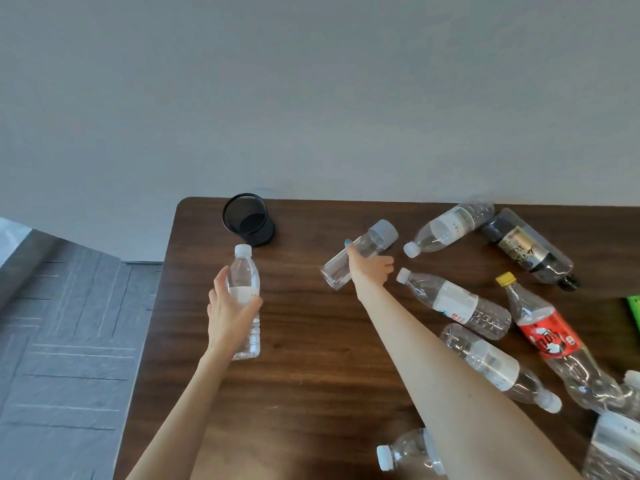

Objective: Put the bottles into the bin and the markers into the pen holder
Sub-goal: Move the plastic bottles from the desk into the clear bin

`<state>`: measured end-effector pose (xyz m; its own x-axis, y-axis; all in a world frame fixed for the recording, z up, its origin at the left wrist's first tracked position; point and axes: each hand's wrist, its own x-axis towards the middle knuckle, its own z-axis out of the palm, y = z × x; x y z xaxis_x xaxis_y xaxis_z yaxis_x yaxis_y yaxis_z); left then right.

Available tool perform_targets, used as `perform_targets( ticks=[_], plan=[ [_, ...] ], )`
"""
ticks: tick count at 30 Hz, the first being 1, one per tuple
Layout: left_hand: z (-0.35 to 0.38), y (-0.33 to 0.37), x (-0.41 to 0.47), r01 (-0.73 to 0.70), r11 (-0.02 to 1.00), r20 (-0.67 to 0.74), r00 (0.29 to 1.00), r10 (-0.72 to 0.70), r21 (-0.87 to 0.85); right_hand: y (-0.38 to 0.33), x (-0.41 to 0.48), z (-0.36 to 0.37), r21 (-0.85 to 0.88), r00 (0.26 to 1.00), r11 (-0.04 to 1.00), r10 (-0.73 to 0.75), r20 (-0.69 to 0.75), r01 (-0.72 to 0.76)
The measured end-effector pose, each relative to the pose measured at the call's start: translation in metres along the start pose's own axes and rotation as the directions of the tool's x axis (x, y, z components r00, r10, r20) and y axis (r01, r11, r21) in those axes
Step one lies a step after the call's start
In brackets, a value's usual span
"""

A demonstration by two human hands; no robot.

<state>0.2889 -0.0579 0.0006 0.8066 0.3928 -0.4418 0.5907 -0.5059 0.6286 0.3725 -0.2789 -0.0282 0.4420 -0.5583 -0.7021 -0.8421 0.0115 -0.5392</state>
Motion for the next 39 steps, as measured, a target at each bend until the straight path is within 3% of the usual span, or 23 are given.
perform_targets(
  ticks=[8, 19, 33, 39],
  plan=[
    [-0.042, -0.041, -0.011, 0.072, 0.997, -0.136, 0.988, -0.077, -0.04, -0.004, 0.0, 0.016, -0.09, 0.996, 0.994, -0.062, -0.064, 0.056],
    [-0.06, -0.066, -0.041, 0.089, 0.986, -0.198, 0.973, -0.117, -0.144, 0.078, -0.102, 0.063, -0.138, 0.969, 0.974, -0.148, 0.2, 0.177],
    [-0.136, -0.153, -0.064, 0.108, 0.954, -0.248, 0.952, -0.18, -0.279, 0.128, -0.21, 0.115, -0.137, 0.771, 0.871, -0.331, 0.544, 0.472],
    [-0.182, -0.184, -0.027, 0.101, 0.957, -0.196, 0.968, -0.158, -0.273, 0.125, -0.247, 0.163, -0.147, 0.739, 0.848, -0.344, 0.579, 0.51]
  ],
)
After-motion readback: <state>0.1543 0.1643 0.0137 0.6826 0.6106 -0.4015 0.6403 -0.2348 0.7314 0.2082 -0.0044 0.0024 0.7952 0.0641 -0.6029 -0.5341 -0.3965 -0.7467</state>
